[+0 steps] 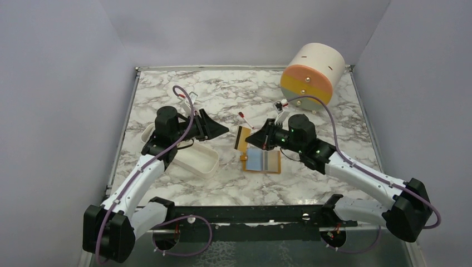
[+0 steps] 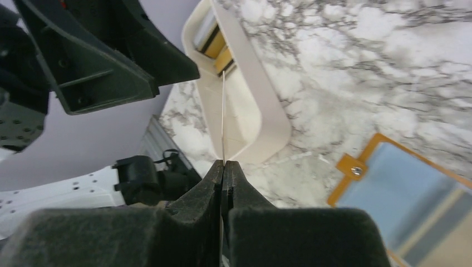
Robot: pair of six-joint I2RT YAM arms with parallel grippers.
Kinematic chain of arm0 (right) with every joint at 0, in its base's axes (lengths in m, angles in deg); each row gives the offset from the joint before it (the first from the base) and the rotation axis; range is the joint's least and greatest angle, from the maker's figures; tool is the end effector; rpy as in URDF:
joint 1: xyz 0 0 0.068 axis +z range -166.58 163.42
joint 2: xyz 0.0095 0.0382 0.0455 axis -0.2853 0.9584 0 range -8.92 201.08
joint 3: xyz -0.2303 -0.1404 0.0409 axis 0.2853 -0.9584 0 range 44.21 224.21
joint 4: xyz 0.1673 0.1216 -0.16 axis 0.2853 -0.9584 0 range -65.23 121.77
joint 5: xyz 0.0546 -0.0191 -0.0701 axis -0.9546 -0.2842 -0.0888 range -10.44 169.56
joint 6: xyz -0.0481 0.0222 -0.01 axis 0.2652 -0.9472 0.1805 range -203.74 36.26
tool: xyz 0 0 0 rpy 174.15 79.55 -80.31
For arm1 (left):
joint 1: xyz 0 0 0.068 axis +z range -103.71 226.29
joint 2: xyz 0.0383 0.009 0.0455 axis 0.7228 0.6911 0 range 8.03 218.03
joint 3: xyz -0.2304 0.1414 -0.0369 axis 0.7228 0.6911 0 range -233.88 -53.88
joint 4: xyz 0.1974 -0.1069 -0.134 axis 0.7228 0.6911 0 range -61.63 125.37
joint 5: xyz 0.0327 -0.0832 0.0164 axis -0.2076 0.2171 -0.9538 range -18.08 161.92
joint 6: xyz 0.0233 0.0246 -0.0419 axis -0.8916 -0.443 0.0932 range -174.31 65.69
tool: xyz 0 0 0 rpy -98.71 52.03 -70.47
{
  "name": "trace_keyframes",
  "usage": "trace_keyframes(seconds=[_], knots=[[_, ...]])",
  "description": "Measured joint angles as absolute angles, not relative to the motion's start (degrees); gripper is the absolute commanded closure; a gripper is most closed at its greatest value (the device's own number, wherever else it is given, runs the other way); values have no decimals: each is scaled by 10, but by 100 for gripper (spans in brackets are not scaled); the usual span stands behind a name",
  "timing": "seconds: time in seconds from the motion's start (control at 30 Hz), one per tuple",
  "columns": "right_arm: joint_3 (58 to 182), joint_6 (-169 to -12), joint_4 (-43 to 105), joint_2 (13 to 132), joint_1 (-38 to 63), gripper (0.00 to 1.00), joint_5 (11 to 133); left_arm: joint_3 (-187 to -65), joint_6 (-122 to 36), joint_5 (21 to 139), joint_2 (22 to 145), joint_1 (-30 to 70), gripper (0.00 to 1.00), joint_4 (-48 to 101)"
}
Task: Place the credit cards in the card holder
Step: Pick up the credit card from the storage box, then insert the credit card into the card holder.
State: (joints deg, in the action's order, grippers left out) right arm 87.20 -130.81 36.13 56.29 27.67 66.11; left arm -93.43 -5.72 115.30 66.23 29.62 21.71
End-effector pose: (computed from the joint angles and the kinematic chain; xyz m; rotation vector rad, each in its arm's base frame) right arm 0.1820 0.1889 0.2827 -0.1279 2.0922 1.2599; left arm 0.2132 -0.0893 0.2956 0.0652 1.9756 -1.4521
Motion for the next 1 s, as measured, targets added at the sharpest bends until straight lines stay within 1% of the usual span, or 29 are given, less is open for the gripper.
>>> trace_keyframes(seconds=[0.27,0.43,0.63,0.77,1.0], knots=[[906,-1202,209,560,194,99,670,-934,-135,1068,711,262,56,270],[914,-1158,155,595,123,99,629,-937,-171,1014,756,216,61,291],[893,-1140,154,642,57,99,554,-967,-200,958,826,155,63,304],[863,-1139,160,666,45,99,522,-992,-218,929,871,120,64,310],[834,-1134,186,690,32,99,494,-1010,-239,885,909,73,68,322]])
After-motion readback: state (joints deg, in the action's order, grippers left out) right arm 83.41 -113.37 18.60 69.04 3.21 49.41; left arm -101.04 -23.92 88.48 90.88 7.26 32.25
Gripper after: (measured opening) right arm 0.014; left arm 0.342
